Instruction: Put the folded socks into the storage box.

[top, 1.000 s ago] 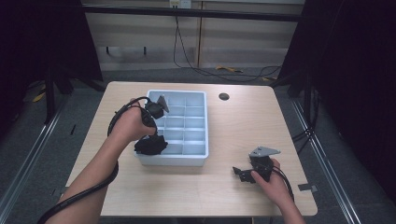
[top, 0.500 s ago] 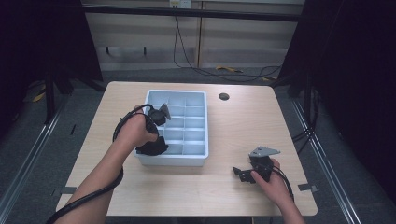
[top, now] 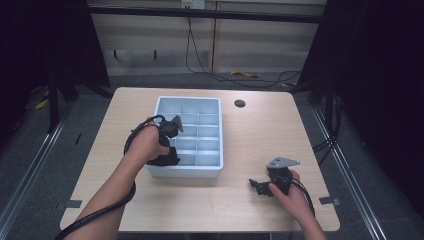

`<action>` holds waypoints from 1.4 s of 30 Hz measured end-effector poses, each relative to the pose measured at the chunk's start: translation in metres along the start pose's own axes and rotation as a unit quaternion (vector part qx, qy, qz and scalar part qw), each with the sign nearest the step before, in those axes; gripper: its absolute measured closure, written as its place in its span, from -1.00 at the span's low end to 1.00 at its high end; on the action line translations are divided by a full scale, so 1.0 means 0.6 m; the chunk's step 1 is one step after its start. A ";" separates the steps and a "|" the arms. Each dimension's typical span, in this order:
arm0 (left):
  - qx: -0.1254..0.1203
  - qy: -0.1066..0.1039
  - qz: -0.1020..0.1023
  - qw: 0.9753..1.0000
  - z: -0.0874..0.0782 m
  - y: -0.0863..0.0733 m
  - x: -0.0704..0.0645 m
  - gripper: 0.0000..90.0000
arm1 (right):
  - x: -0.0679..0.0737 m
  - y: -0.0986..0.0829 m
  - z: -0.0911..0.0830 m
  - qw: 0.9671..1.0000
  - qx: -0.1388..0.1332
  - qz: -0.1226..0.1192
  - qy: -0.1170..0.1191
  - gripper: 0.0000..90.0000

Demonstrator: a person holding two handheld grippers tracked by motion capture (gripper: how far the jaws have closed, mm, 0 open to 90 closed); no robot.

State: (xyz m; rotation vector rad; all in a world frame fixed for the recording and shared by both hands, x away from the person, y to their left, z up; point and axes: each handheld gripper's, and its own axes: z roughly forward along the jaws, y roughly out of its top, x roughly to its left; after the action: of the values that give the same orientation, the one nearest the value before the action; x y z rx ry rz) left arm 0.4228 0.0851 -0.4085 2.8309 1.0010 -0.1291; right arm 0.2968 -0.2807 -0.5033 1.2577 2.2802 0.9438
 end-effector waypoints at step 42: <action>0.010 0.005 -0.012 1.000 0.031 -0.012 0.002 1.00 | 0.002 0.000 0.000 1.000 0.002 0.002 0.000 -0.74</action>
State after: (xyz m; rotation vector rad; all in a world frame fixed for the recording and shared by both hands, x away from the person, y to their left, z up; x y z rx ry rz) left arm 0.4187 0.0887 -0.4280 2.8410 1.0412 -0.1279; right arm 0.2961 -0.2799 -0.5031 1.2640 2.2818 0.9413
